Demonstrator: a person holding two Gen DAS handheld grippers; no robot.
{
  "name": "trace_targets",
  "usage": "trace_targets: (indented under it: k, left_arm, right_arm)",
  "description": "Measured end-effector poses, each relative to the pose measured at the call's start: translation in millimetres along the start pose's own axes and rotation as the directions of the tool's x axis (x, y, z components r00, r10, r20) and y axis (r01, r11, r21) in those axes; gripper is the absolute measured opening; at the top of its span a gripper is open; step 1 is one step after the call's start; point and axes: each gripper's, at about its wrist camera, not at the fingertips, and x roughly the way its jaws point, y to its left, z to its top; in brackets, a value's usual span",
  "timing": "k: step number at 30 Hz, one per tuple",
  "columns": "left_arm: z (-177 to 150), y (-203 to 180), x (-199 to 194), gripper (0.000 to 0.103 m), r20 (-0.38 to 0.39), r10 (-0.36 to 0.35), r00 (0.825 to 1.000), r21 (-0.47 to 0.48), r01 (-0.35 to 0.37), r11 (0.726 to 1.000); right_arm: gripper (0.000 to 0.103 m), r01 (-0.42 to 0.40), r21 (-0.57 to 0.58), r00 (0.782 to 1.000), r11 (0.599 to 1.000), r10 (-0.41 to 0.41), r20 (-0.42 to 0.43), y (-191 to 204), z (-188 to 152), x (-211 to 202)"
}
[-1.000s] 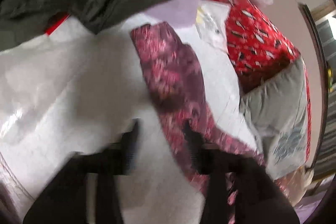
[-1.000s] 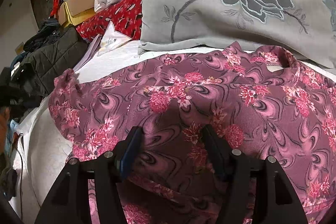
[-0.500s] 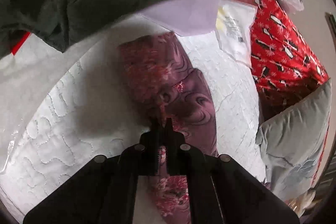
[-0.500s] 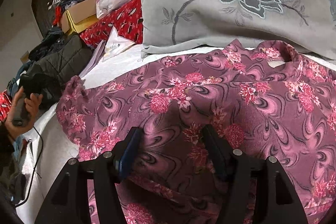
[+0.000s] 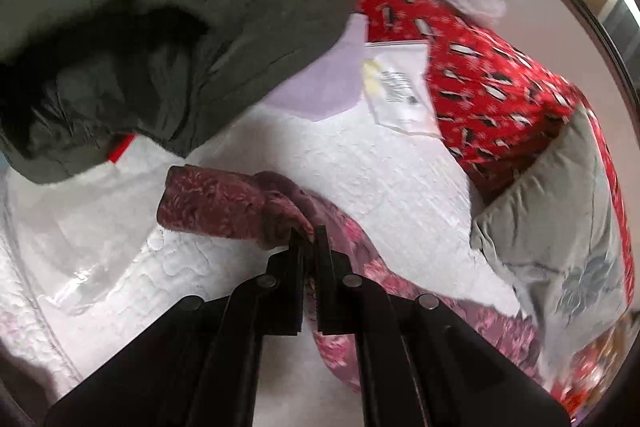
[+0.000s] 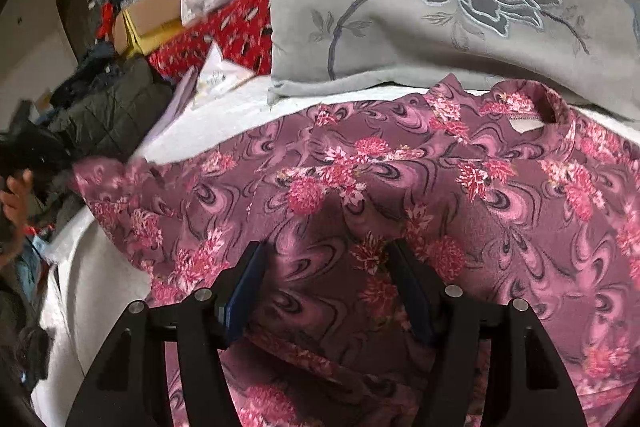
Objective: Fold small clothes
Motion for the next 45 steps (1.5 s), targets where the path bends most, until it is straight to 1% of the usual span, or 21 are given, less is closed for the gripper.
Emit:
trace_targets:
  k: [1,4,7,11,17,20,26,29,32,34,36,37,38,40,42,43,44,45]
  left_arm:
    - [-2.1,-8.2,-5.8,0.002,0.012,0.005,1.000,0.023,-0.005,1.000]
    - [-9.8,-35.2,-23.1,0.002,0.046,0.005,0.999,0.089,-0.010,0.996]
    - [-20.1,-65.4,-37.5,0.002,0.075,-0.011,0.997,0.153,-0.001,0.988]
    - [-41.8,-109.1,-55.4,0.002,0.093,-0.049,0.994,0.236,0.026,0.971]
    - [-82.3,-174.6,-79.9,0.002,0.088,-0.123,0.988,0.339,0.086,0.937]
    - [-106.2,-206.0,-86.5,0.002,0.071,-0.153,0.986,0.380,0.116,0.918]
    - [-160.0,-264.5,-89.5,0.002,-0.004,-0.202,0.979,0.436,0.184,0.881]
    - [-190.3,-291.4,-86.0,0.002,-0.047,-0.213,0.976,0.459,0.210,0.863]
    - [-223.4,-314.1,-76.5,0.002,-0.089,-0.200,0.976,0.493,0.218,0.842]
    - [-246.1,-324.4,-64.3,0.002,-0.116,-0.171,0.978,0.520,0.207,0.829]
    - [-268.3,-329.9,-49.1,0.002,-0.161,-0.138,0.977,0.536,0.204,0.819]
    - [-280.5,-331.0,-38.0,0.003,-0.201,-0.116,0.973,0.543,0.209,0.813]
    - [-288.7,-330.6,-31.2,0.004,-0.222,-0.096,0.970,0.548,0.206,0.810]
    - [-302.0,-328.4,-18.2,0.008,-0.262,-0.057,0.963,0.565,0.201,0.800]
    - [-308.8,-319.5,-12.1,0.014,-0.309,-0.039,0.950,0.564,0.216,0.797]
    - [-307.4,-311.8,-12.6,0.014,-0.344,-0.046,0.938,0.545,0.240,0.803]
    - [-303.7,-300.4,-17.2,0.015,-0.377,-0.080,0.923,0.512,0.280,0.812]
    - [-298.3,-286.1,-24.7,0.020,-0.398,-0.131,0.908,0.470,0.324,0.821]
  right_arm:
    - [0.067,0.009,-0.006,1.000,1.000,-0.009,-0.021,1.5,2.5,-3.4]
    - [0.069,0.011,0.015,0.999,1.000,-0.011,-0.035,-5.4,3.4,-16.3]
    - [0.070,0.046,0.039,0.998,0.998,-0.044,-0.034,-24.9,-0.3,-33.8]
    - [0.070,0.092,0.090,0.995,0.992,-0.088,-0.043,-55.1,-6.8,-51.1]
    - [0.070,0.105,0.184,0.994,0.977,-0.101,-0.032,-100.5,-23.2,-83.1]
    - [0.070,0.105,0.198,0.994,0.975,-0.104,-0.017,-114.0,-29.3,-96.2]
    - [0.070,0.098,0.236,0.995,0.967,-0.100,-0.003,-145.0,-46.9,-123.7]
    - [0.070,0.094,0.258,0.995,0.962,-0.098,0.001,-160.1,-54.6,-135.6]
    - [0.071,0.090,0.274,0.996,0.957,-0.092,-0.004,-170.3,-63.6,-144.5]
    - [0.071,0.076,0.288,0.997,0.955,-0.077,-0.006,-176.6,-70.2,-150.2]
    - [0.071,0.069,0.298,0.998,0.952,-0.070,-0.008,-179.0,-74.2,-154.0]
    - [0.071,0.063,0.304,0.998,0.950,-0.064,-0.009,-180.0,-76.2,-155.8]
    - [0.071,0.060,0.308,0.998,0.949,-0.060,-0.010,-180.5,-77.5,-156.8]
    - [0.071,0.058,0.310,0.998,0.949,-0.057,-0.015,-180.1,-79.0,-158.2]
    - [0.071,0.060,0.308,0.998,0.949,-0.057,-0.020,-179.0,-79.6,-159.3]
    - [0.071,0.064,0.307,0.998,0.950,-0.060,-0.020,-178.1,-79.2,-160.0]
    - [0.071,0.064,0.306,0.998,0.950,-0.061,-0.019,-177.4,-78.2,-160.3]
    - [0.071,0.063,0.304,0.998,0.950,-0.061,-0.015,-176.4,-77.1,-161.1]
